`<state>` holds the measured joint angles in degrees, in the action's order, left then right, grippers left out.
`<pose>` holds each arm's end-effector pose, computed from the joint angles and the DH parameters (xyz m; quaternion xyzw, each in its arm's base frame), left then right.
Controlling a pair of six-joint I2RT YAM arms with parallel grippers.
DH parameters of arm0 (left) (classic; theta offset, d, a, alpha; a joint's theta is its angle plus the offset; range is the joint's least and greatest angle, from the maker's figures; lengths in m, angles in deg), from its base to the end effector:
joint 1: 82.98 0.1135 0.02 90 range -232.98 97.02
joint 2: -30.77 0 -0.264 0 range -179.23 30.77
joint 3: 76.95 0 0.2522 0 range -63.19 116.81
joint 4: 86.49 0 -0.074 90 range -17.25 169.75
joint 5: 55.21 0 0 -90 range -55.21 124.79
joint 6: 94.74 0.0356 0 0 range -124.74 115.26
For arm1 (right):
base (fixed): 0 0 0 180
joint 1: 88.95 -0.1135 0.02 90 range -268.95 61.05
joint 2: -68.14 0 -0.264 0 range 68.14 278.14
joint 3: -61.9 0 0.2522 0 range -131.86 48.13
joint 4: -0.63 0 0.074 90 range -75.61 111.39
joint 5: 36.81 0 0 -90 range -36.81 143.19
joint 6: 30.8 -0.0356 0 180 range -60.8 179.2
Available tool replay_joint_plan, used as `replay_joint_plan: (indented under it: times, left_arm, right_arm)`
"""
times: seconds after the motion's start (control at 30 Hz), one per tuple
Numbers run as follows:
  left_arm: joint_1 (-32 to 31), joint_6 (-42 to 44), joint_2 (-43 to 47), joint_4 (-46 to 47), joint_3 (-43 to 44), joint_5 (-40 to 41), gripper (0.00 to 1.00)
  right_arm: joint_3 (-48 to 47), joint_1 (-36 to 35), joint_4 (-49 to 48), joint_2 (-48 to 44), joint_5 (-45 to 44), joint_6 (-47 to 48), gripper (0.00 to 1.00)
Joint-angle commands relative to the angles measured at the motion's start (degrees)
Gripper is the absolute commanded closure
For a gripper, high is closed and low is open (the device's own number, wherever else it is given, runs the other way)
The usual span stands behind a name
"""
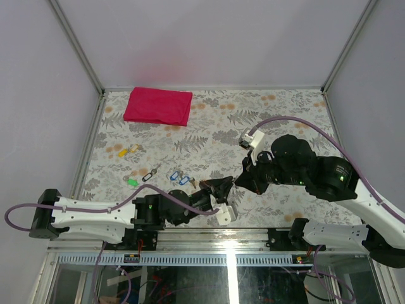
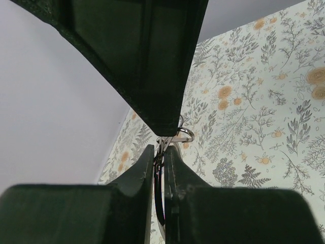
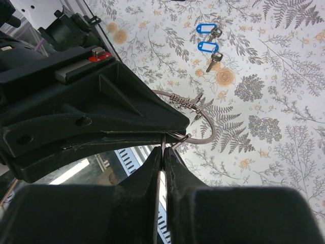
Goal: Put the keys on the keyring
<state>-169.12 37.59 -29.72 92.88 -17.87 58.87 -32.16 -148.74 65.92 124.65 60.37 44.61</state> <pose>0.0312 -0.2470 0.3333 0.5708 0.4364 -0.1141 0.6861 0.0822 0.1500 0.4365 -0.3582 0.7763 0.3546 0.3786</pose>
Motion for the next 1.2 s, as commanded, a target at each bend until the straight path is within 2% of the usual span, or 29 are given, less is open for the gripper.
replay_joint_plan:
  times: [0.0, 0.07, 0.13, 0.3, 0.5, 0.73, 0.87, 1.03, 1.17]
  left_arm:
    - [-0.8, 0.1, 0.1, 0.8, 2.6, 1.3, 1.0]
    - [-0.7, -0.9, 0.0, 0.9, 2.6, 1.7, 1.0]
    - [-0.8, -2.1, -0.2, 0.7, 2.6, 2.2, 1.0]
    - [-0.7, -6.4, -0.2, -0.2, 3.1, 4.0, 1.0]
    - [-0.8, -14.6, -0.3, -1.3, 4.1, 6.8, 1.0]
    - [-0.8, -28.4, 2.6, -2.7, 6.2, 7.0, 1.0]
    - [-0.8, -34.9, 5.9, -1.1, 5.5, 3.7, 1.0]
    - [-0.7, -41.3, 8.8, 0.6, 4.6, 3.0, 1.0]
    - [-0.7, -44.1, 9.5, 1.5, 4.3, 2.5, 1.0]
  right_arm:
    - [-1.6, 0.0, -2.6, -1.7, -1.1, 0.0, 0.84]
    - [-1.2, 0.0, -3.6, -3.0, -2.8, 0.1, 0.71]
    - [-0.1, 0.0, -5.2, -5.0, -4.7, 0.3, 0.62]
    - [5.0, 0.0, -11.5, -11.7, -8.8, 0.5, 0.54]
    - [13.6, 0.0, -20.0, -19.0, -11.8, 3.2, 0.52]
    - [28.8, 0.0, -42.1, -30.0, -5.7, 11.3, 0.55]
    - [35.0, 0.0, -54.0, -33.4, 1.9, 20.1, 0.57]
    - [35.7, 0.0, -57.5, -31.4, 9.6, 26.7, 0.58]
    - [33.4, 0.0, -56.6, -28.0, 13.9, 29.4, 0.58]
